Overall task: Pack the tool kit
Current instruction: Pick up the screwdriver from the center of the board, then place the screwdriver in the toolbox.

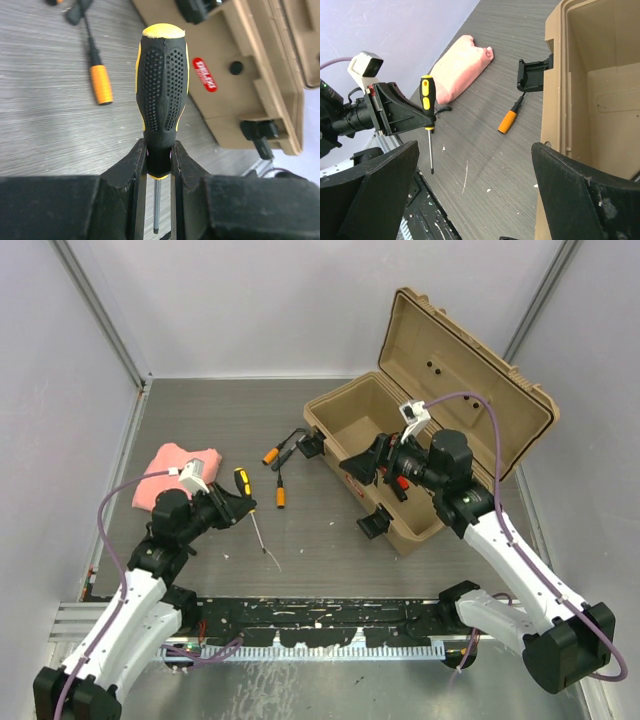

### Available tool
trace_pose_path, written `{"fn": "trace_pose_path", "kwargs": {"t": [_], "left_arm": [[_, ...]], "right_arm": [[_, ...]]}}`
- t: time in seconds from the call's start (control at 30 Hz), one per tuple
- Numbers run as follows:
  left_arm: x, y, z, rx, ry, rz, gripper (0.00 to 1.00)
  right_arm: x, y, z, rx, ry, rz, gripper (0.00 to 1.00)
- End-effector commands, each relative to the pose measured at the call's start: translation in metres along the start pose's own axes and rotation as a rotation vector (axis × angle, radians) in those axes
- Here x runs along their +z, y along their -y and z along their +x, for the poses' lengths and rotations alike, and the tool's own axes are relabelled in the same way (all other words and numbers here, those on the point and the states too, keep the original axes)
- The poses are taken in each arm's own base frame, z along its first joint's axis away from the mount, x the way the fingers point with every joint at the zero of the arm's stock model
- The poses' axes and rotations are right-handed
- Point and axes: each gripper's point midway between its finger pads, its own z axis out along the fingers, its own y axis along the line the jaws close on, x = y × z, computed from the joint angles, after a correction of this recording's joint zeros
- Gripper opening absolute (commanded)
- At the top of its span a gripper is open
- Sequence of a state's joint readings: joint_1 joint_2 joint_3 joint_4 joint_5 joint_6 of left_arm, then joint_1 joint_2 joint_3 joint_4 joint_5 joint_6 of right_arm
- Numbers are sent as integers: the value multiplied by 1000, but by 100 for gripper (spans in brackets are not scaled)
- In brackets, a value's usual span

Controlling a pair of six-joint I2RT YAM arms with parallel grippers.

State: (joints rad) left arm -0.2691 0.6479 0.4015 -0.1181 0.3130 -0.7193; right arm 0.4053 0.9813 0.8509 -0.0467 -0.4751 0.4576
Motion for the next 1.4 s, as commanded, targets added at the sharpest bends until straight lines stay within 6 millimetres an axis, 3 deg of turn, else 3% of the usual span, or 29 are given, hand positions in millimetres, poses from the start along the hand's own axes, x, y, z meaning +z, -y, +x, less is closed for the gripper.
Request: {"fn": "trace_pose_path", "kwargs": {"t": [0.0,0.23,0.47,0.83,1.0,1.37], "left_arm": [[-18,56,-12,50,60,278,0],[-39,85,-12,56,70,427,0],[-46,102,-3,33,0,508,0],[-54,133,10,67,-72,622,0],[-50,135,19,79,-113,618,0],[-55,150,17,99,-124,667,0]], "right_arm": [[3,-27,-20,4,75,-110,100],[12,-47,-6,-15,14,-189,100],[29,-78,13,-103,13,-251,100],[55,-120,36,-76,-22,-395,98],[67,-129,41,-38,-43,-408,93],[78,-139,56,42,-105,-430,78]]}}
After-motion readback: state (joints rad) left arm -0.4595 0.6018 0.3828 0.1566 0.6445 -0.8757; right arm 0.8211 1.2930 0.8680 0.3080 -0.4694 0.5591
